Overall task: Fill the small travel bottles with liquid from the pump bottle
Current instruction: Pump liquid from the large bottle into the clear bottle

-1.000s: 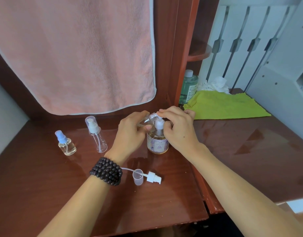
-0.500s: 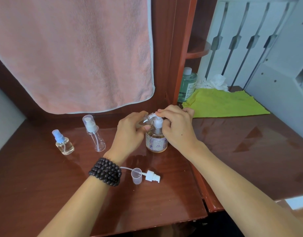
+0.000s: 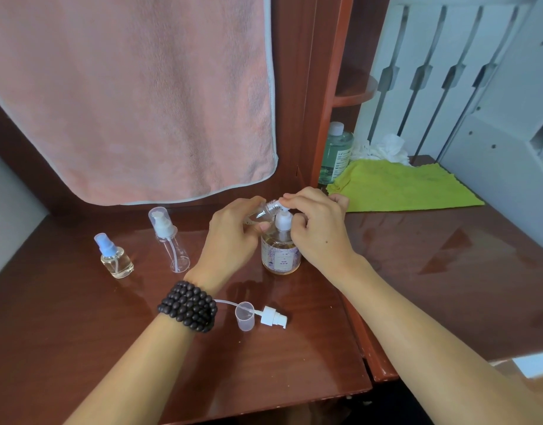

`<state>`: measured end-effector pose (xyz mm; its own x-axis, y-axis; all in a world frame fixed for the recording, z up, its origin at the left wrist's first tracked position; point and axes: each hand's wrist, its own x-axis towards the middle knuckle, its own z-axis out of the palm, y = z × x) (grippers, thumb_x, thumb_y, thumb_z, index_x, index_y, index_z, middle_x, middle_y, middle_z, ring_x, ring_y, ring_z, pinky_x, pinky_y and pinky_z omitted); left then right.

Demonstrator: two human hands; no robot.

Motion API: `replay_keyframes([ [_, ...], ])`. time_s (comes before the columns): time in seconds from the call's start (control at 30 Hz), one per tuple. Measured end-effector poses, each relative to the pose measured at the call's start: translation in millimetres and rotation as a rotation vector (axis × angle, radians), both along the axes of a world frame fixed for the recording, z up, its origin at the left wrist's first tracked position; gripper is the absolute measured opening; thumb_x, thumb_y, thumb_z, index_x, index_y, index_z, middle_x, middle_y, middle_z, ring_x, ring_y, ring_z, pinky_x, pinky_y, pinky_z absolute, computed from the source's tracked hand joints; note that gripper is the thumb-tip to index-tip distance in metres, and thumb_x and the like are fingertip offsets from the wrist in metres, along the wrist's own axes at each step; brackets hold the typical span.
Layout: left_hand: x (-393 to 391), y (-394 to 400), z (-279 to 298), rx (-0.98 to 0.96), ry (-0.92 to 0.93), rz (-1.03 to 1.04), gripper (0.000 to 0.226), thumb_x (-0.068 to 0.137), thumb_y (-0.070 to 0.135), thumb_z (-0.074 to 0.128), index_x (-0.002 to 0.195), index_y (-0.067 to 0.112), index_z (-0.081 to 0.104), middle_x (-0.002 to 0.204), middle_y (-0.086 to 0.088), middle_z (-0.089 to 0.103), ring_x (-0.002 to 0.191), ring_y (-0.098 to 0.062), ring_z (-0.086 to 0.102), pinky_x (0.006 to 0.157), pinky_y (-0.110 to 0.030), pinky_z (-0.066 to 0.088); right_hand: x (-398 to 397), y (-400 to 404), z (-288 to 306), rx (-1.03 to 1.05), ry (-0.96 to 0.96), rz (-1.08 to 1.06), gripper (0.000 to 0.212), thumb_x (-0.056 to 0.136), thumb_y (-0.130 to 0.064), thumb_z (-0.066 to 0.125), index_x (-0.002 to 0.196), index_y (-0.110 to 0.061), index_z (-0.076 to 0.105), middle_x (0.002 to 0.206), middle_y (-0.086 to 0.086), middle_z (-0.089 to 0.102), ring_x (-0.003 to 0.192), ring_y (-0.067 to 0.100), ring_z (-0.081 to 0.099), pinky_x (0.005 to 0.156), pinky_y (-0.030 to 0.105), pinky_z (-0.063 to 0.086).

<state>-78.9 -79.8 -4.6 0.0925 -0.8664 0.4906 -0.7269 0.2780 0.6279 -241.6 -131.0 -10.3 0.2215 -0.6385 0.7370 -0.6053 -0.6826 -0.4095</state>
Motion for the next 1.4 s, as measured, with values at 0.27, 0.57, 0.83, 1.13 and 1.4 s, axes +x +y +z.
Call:
replay_keyframes([
  [0.27, -1, 2, -4, 0.003, 0.055, -0.004, 0.037, 0.083, 0.005, 0.076, 0.119, 0.014, 0.07, 0.103, -0.002, 0.07, 0.094, -0.019, 0.065, 0.088, -0.041, 0.054, 1, 2, -1, 0.037, -0.002, 0.004, 0.048, 0.066, 0.0, 0.046, 0.095, -0.021, 0.079, 0.102, -0.01, 0.072, 0.091, 0.009, 0.065, 0.084, 0.041, 0.029],
  [0.57, 1, 0, -4, -0.016, 0.037, -0.011, 0.037, 0.082, 0.011, 0.074, 0.119, 0.016, 0.069, 0.107, -0.001, 0.07, 0.097, -0.02, 0.067, 0.086, -0.047, 0.056, 1, 5, 2, 0.037, 0.003, -0.009, 0.048, 0.066, -0.002, 0.046, 0.096, -0.021, 0.078, 0.103, -0.01, 0.071, 0.091, 0.009, 0.065, 0.084, 0.039, 0.027],
  [0.83, -1, 2, -7, -0.003, 0.044, -0.01, 0.037, 0.082, 0.012, 0.073, 0.117, 0.021, 0.068, 0.103, 0.0, 0.07, 0.094, -0.02, 0.066, 0.087, -0.045, 0.054, 3, 6, 0, 0.053, 0.027, -0.022, 0.046, 0.066, -0.002, 0.048, 0.094, -0.022, 0.078, 0.099, -0.01, 0.071, 0.09, 0.01, 0.065, 0.082, 0.036, 0.024],
  [1.13, 2, 0, -2, -0.013, 0.023, -0.001, 0.039, 0.083, 0.009, 0.076, 0.121, 0.017, 0.069, 0.107, 0.002, 0.07, 0.099, -0.018, 0.066, 0.089, -0.043, 0.054, 1, 7, 3, 0.004, 0.027, -0.007, 0.048, 0.066, 0.0, 0.048, 0.098, -0.019, 0.077, 0.106, -0.01, 0.07, 0.092, 0.008, 0.063, 0.084, 0.032, 0.023],
  [1.4, 1, 0, -10, 0.015, 0.055, -0.012, 0.035, 0.082, 0.006, 0.075, 0.116, 0.016, 0.07, 0.101, -0.001, 0.07, 0.092, -0.016, 0.064, 0.087, -0.04, 0.053, 2, 4, -1, 0.036, 0.076, -0.018, 0.048, 0.065, -0.002, 0.045, 0.095, -0.02, 0.078, 0.095, -0.008, 0.069, 0.087, 0.013, 0.065, 0.081, 0.031, 0.02],
])
